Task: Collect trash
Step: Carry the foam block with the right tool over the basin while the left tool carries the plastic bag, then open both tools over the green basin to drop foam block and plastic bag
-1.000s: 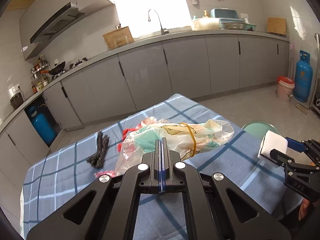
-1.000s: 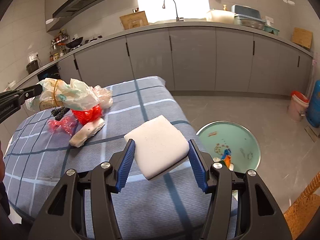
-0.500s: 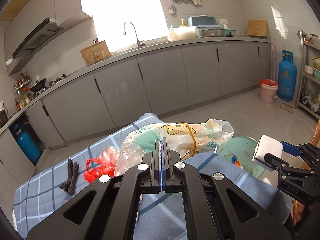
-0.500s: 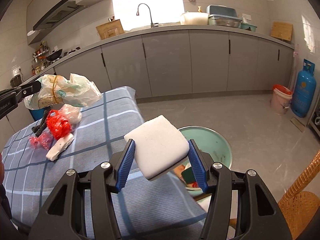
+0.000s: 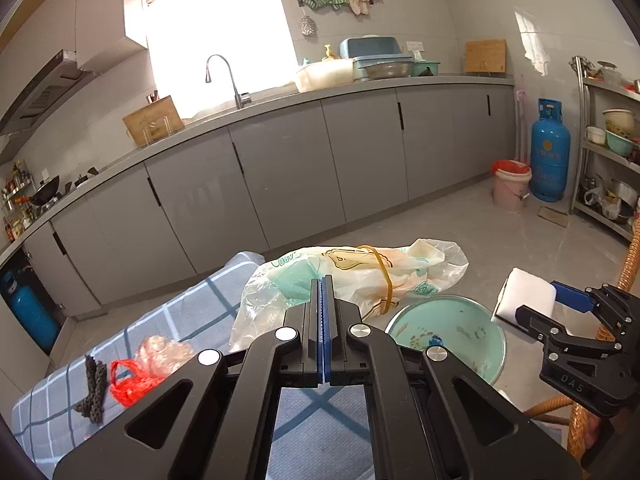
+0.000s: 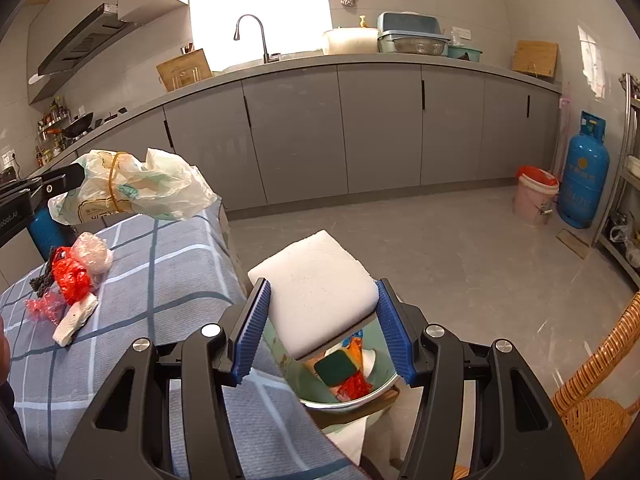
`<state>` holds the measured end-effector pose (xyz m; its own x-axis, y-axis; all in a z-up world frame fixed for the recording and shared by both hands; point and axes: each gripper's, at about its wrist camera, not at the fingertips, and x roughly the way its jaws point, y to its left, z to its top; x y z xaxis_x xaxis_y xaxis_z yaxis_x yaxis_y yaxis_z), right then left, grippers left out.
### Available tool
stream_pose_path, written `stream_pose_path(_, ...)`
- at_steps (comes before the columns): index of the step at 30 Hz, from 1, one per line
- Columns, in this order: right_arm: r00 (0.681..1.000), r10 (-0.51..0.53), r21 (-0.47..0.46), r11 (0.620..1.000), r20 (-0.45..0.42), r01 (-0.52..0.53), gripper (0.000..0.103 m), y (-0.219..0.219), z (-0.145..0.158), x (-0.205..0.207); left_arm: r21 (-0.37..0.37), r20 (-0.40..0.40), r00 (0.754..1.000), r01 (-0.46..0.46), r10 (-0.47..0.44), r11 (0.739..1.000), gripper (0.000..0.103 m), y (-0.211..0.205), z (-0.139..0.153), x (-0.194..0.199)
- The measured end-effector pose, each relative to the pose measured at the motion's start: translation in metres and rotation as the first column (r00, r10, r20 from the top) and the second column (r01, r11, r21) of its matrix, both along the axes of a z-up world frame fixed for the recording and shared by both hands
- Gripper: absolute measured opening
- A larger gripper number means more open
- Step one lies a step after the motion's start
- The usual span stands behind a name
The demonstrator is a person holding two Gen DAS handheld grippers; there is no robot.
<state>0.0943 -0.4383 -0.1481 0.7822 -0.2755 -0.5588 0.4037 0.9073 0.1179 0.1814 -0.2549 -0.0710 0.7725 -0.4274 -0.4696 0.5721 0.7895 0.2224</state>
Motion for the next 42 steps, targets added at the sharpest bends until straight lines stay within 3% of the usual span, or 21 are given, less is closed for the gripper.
stream_pose_path(23,0.997,-0.038,0.047,0.998,-0.071,0.042,0.056,-0.066,-0.053,0.042,0.077,-0.107,0.991,0.084,-0.075,0.994,0.001,-0.093,-0.068,0.032)
stream_pose_path(28,0.996,-0.034,0.057,0.998,-0.083,0.039,0.062,-0.072,-0.068,0.048,0.088,-0.143,0.986,0.095,-0.082,0.992,0.004,-0.101,-0.082,0.038)
stream_pose_path(30,0.995,-0.048,0.052,0.997,-0.092,0.053,0.071,-0.074,-0.073,0.047,0.092,-0.151,0.986,0.09,-0.075,0.992,0.015,-0.1,-0.085,0.041)
stream_pose_path(32,0.993,-0.062,0.054,0.996,-0.1,0.067,0.071,-0.076,-0.076,0.044,0.094,-0.152,0.986,0.084,-0.069,0.992,0.031,-0.096,-0.086,0.042)
stream_pose_path(36,0.991,-0.087,0.074,0.993,-0.101,0.094,0.071,-0.076,-0.075,0.036,0.1,-0.156,0.987,0.057,-0.041,0.993,0.036,-0.087,-0.084,0.046)
stream_pose_path(42,0.991,-0.105,0.096,0.989,-0.085,0.113,0.072,-0.066,-0.064,0.02,0.094,-0.146,0.989,0.0,0.014,0.996,0.065,-0.058,-0.074,0.043)
